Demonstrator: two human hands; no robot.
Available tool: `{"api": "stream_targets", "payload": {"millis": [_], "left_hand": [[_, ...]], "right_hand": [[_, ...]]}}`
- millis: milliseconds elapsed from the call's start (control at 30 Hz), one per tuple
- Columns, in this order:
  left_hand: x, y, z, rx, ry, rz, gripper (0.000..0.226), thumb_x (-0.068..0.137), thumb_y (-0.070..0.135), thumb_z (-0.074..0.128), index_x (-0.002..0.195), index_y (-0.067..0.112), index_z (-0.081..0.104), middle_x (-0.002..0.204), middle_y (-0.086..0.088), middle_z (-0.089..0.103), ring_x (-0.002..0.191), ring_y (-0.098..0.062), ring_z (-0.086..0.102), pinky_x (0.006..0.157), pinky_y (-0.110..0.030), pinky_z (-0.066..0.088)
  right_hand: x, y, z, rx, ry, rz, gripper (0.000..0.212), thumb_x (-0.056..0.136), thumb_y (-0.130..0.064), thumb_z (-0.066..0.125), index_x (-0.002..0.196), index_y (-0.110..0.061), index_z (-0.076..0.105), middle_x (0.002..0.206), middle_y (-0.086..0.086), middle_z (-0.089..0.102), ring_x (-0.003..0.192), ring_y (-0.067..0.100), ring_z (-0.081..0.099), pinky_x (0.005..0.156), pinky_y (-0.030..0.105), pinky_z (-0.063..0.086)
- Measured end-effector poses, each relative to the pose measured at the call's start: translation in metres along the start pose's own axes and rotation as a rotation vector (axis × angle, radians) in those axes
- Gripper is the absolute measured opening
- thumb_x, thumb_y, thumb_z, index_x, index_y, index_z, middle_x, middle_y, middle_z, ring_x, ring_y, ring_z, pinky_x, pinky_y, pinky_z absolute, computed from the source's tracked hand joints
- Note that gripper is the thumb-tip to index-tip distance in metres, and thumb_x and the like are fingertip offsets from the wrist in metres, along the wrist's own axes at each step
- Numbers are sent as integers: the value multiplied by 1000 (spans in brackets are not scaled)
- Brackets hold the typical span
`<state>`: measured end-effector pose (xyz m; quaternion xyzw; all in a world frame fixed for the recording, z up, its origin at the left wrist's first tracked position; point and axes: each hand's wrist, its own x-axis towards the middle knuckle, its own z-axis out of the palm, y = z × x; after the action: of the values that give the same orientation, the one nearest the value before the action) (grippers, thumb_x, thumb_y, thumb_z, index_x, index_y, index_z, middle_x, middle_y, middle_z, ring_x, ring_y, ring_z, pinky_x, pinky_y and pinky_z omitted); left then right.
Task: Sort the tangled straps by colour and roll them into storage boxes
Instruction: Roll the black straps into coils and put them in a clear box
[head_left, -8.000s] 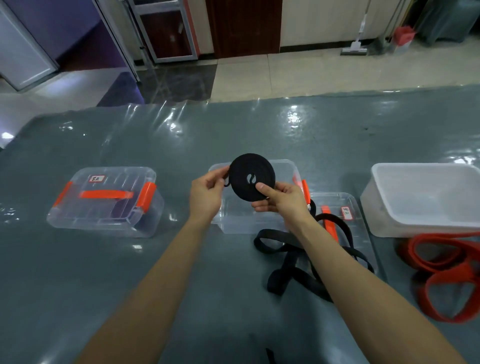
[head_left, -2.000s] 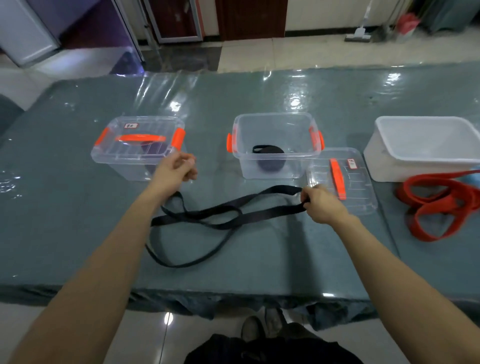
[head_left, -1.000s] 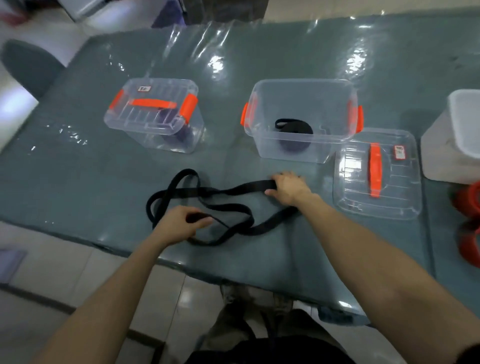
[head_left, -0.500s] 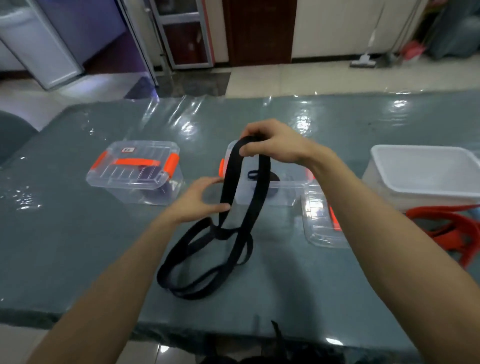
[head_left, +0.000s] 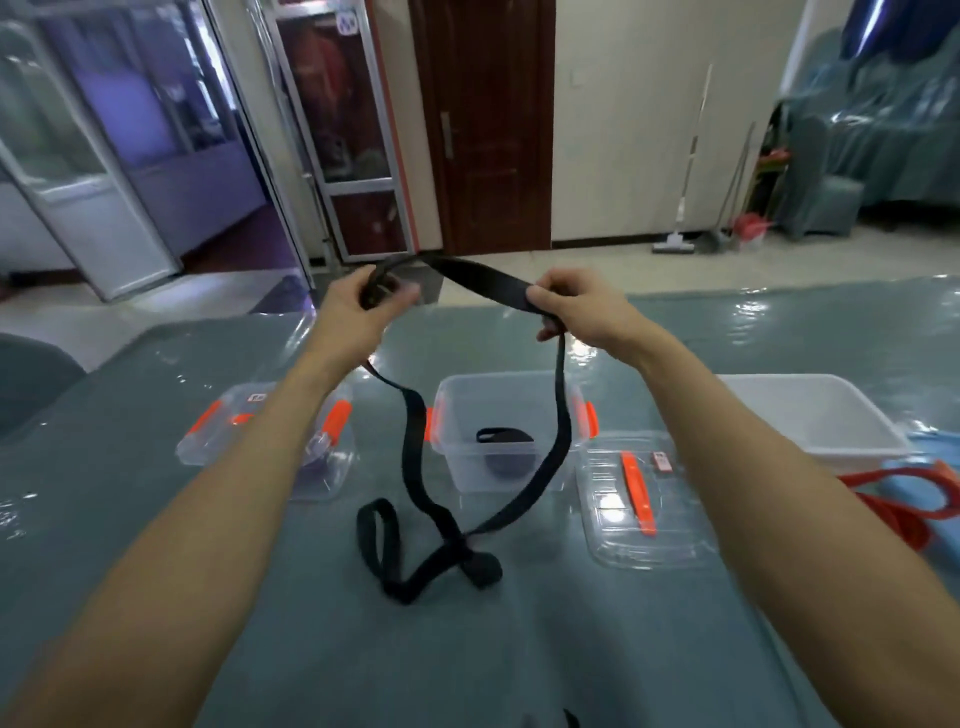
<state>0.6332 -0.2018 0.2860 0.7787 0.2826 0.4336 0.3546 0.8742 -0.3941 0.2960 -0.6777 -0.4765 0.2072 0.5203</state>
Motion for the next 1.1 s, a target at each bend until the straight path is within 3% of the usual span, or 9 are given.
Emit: {"api": "stream_targets", "payload": {"millis": [133, 233, 300, 433, 533, 700, 833, 1000, 1100], "left_hand": [[4, 32, -7, -71, 116, 139, 15, 82, 27, 89, 82, 29, 74, 69, 17, 63, 67, 2, 56, 71, -21, 49], [-8, 36, -1, 208, -297, 110, 34, 78, 52, 95, 92, 26, 78, 63, 16, 54, 61, -5, 47, 61, -22, 39], [-19, 25, 4, 203, -394, 74, 36, 79, 59, 91, 97, 30, 80, 67, 15, 55, 62, -4, 48, 61, -22, 38], [-43, -2, 19, -2, -348, -35, 46, 83, 72, 80, 102, 31, 81, 66, 15, 55, 58, -4, 48, 53, -19, 40], [-60, -13, 38, -138, -321, -115, 49, 83, 73, 79, 94, 26, 80, 62, 9, 53, 54, -9, 45, 50, -22, 38], [-79, -13, 63, -443, -362, -236, 39, 97, 52, 73, 91, 13, 70, 64, 3, 45, 56, -14, 40, 52, -26, 38], [-82, 0, 81, -573, -373, -274, 27, 104, 39, 62, 99, 14, 68, 75, -7, 53, 68, -20, 55, 70, -34, 52], [-81, 2, 104, -389, -396, -197, 28, 106, 35, 68, 110, 8, 75, 123, -15, 73, 117, -28, 70, 117, -51, 50], [-77, 7, 108, -450, -434, -182, 27, 101, 42, 73, 110, 17, 79, 121, -15, 78, 116, -32, 75, 113, -52, 55]], "right_hand": [[-6, -5, -9, 50, 84, -113, 15, 103, -26, 74, 97, -13, 77, 86, 4, 68, 81, 13, 65, 94, 37, 60], [-12, -7, -15, -94, 107, -171, 13, 98, -29, 80, 101, -16, 83, 93, -1, 79, 82, 2, 66, 80, 21, 49], [-17, -4, -19, -131, 174, -195, 13, 95, -28, 83, 101, -17, 84, 93, 1, 79, 82, 7, 64, 79, 25, 49], [-32, 16, -15, -330, 220, -210, 5, 98, -30, 76, 98, -27, 72, 91, -11, 72, 78, 9, 63, 69, 26, 47], [-42, 36, -2, -259, 169, -139, 16, 98, -27, 72, 99, -30, 56, 97, -9, 74, 67, 6, 60, 66, 29, 48], [-55, 55, 7, 28, -51, -12, 39, 94, -18, 80, 127, -30, 64, 106, 9, 71, 76, 21, 69, 69, 35, 58], [-54, 53, 10, 46, -109, -24, 17, 100, -7, 73, 116, -14, 76, 93, 8, 76, 72, 18, 74, 75, 37, 63], [-51, 43, 5, -25, -20, -90, 13, 107, -11, 64, 113, -14, 76, 94, 6, 78, 77, 16, 77, 79, 35, 65], [-54, 44, -1, 28, -68, -47, 20, 100, -24, 77, 118, -13, 77, 97, 6, 79, 83, 19, 78, 82, 38, 65]]}}
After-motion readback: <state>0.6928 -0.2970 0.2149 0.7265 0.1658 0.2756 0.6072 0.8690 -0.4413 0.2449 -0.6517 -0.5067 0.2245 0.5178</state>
